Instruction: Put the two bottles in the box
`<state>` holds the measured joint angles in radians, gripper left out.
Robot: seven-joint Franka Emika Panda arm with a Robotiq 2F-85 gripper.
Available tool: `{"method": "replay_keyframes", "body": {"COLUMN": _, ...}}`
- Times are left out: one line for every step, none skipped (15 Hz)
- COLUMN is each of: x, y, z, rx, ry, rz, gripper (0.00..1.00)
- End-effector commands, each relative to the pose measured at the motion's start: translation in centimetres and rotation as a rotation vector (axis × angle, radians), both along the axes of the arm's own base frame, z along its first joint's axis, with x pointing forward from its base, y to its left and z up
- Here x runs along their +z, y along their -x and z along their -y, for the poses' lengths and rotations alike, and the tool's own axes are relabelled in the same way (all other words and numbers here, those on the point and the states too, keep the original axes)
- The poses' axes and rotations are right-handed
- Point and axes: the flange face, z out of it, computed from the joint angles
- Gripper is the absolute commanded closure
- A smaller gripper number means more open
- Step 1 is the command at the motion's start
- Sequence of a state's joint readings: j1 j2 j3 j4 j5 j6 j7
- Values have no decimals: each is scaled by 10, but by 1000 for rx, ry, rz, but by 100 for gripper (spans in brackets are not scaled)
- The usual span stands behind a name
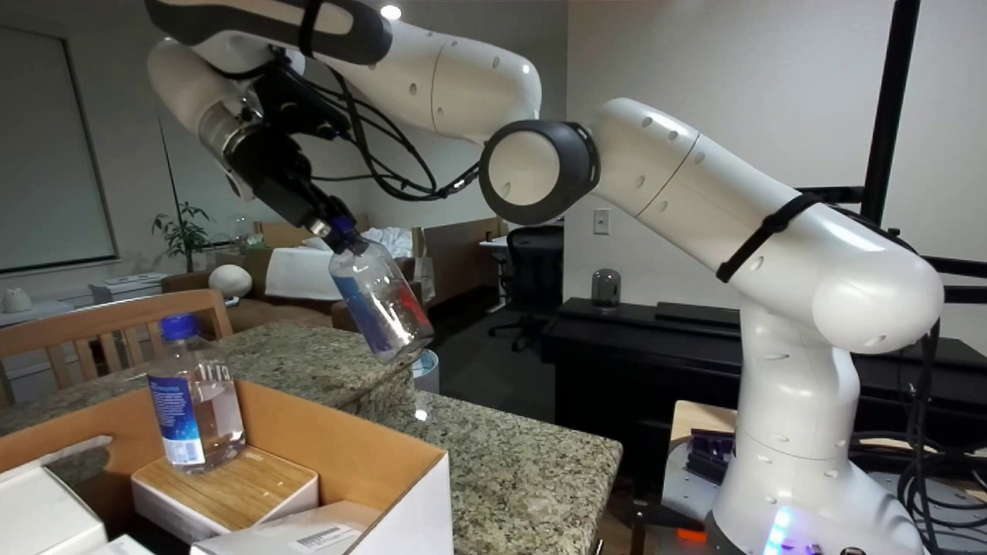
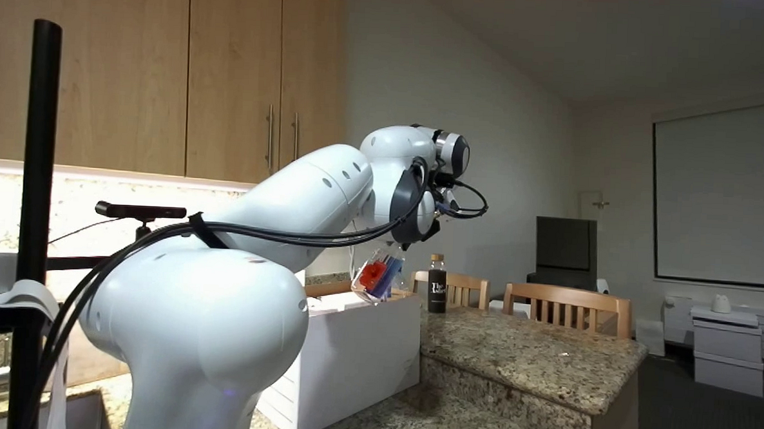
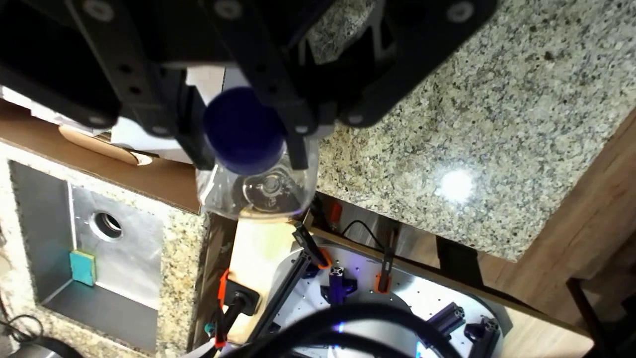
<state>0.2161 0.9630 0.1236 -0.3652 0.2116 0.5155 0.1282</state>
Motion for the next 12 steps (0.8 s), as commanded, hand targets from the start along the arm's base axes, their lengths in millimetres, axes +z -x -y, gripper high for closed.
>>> {"method": "replay_keyframes", "body": {"x": 31, "y": 10, "z": -11, "rx": 92, "ry": -21, "rz": 86, "gripper": 83}}
{"method": "replay_keyframes", "body": {"x": 35, "y": 11, "z": -15, "rx": 111, "ry": -39, "rz": 108, "gripper": 83}}
{"method": "replay_keyframes", "body": {"x": 38, "y": 10, "z": -19, "rx": 125, "ry": -59, "rz": 125, "gripper": 83}}
{"method": "replay_keyframes", "body": {"x": 40, "y": 7, "z": -20, "rx": 135, "ry": -92, "rz": 152, "gripper": 83}}
{"method": "replay_keyframes", "body": {"x": 43, "y": 3, "z": -22, "rx": 141, "ry": -129, "rz": 189, "gripper": 83}}
{"method": "replay_keyframes", "body": {"x": 46, "y": -3, "z": -25, "rx": 150, "ry": -168, "rz": 237, "gripper": 83}}
{"method": "replay_keyframes", "body": {"x": 49, "y": -8, "z": -26, "rx": 160, "ry": -202, "rz": 281, "gripper": 83}}
{"method": "replay_keyframes", "body": {"x": 51, "y": -14, "z": -30, "rx": 167, "ry": -235, "rz": 325, "gripper": 83}}
{"method": "replay_keyframes", "body": {"x": 53, "y": -19, "z": -33, "rx": 178, "ry": -269, "rz": 365, "gripper": 83}}
{"method": "replay_keyframes", "body": {"x": 56, "y": -24, "z": -37, "rx": 186, "ry": -300, "rz": 407, "gripper": 83}}
{"method": "replay_keyframes", "body": {"x": 59, "y": -28, "z": -42, "rx": 200, "ry": -328, "rz": 447, "gripper": 83}}
{"method": "replay_keyframes", "body": {"x": 60, "y": -31, "z": -47, "rx": 219, "ry": -355, "rz": 479, "gripper": 83}}
